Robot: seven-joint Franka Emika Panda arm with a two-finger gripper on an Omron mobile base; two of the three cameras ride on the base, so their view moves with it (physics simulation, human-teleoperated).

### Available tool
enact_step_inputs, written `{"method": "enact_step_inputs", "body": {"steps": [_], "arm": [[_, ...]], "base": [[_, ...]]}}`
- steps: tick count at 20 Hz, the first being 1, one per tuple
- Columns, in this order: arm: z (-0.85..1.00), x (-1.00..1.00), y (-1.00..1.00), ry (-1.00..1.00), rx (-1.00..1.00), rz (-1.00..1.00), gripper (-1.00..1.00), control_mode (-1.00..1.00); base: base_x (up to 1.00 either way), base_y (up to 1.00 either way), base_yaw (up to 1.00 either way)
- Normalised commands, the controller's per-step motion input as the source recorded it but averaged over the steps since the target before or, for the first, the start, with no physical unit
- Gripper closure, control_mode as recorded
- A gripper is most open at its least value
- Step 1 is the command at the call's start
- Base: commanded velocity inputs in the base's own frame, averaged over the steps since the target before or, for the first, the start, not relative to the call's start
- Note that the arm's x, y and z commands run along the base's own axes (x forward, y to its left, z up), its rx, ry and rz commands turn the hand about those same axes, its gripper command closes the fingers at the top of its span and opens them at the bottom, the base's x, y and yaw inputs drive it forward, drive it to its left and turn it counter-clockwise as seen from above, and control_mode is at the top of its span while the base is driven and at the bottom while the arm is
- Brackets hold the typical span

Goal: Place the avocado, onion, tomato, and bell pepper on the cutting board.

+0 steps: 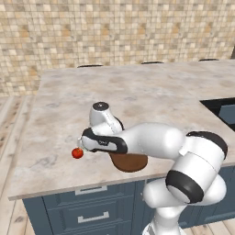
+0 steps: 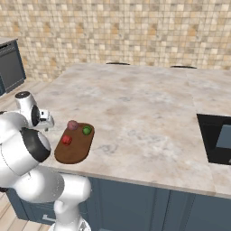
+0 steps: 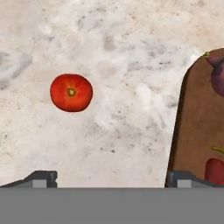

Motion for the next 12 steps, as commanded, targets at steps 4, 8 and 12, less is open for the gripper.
{"method": "enact_step_inputs", "body": {"steps": [4,8,12], "arm": [[-0.13,0.00,0.47,-0.04,0.00,0.09,-1.00,-1.00],[-0.11,0.01,0.40,-0.01,0.00,0.06,-1.00,-1.00],[-0.09,0.10,0.32,0.00,0.00,0.01,-1.00,-1.00]], "base": [[0.00,0.00,0.00],[0.00,0.00,0.00],[0.00,0.00,0.00]]}}
